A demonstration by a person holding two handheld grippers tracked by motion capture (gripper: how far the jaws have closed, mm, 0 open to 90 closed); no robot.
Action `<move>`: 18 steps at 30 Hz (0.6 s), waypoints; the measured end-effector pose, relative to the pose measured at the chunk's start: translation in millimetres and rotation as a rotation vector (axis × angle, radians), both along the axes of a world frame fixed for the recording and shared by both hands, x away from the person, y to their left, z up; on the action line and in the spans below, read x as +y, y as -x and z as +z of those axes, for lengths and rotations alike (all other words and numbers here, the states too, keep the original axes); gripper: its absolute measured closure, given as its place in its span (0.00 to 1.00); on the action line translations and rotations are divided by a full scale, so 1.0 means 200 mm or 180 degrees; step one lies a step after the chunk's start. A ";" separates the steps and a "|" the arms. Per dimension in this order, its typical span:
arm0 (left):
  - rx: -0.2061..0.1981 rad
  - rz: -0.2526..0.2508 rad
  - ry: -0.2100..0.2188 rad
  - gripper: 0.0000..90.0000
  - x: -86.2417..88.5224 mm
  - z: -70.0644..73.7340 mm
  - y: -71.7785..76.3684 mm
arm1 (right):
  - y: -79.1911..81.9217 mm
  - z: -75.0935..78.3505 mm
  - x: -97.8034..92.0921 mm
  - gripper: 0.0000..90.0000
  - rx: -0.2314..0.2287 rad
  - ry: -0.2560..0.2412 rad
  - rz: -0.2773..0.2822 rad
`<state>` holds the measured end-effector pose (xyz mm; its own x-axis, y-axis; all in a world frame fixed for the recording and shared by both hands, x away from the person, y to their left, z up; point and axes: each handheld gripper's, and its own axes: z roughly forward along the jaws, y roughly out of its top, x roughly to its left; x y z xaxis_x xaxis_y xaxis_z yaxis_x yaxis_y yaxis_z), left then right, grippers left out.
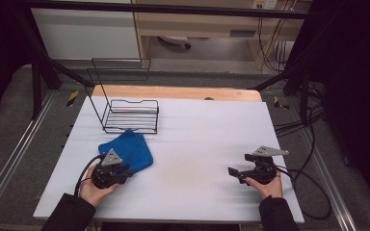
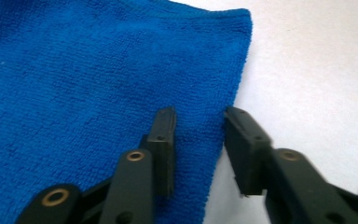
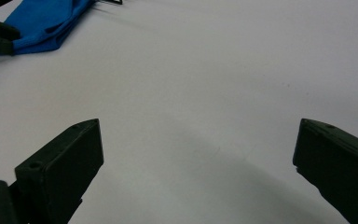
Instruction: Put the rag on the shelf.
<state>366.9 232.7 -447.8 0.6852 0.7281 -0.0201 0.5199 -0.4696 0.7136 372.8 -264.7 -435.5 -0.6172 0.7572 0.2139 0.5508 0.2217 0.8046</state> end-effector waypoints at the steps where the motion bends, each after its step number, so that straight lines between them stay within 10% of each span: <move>1: 0.0000 0.0000 0.0000 0.76 0.00 0.00 0.00 | 0.00 0.00 0.00 0.02 0.0000 0.0000 0.0000; 18: 0.0023 0.0046 -0.0109 0.96 -0.01 0.01 -0.02 | 0.00 0.00 0.00 0.03 0.0006 -0.0019 0.0004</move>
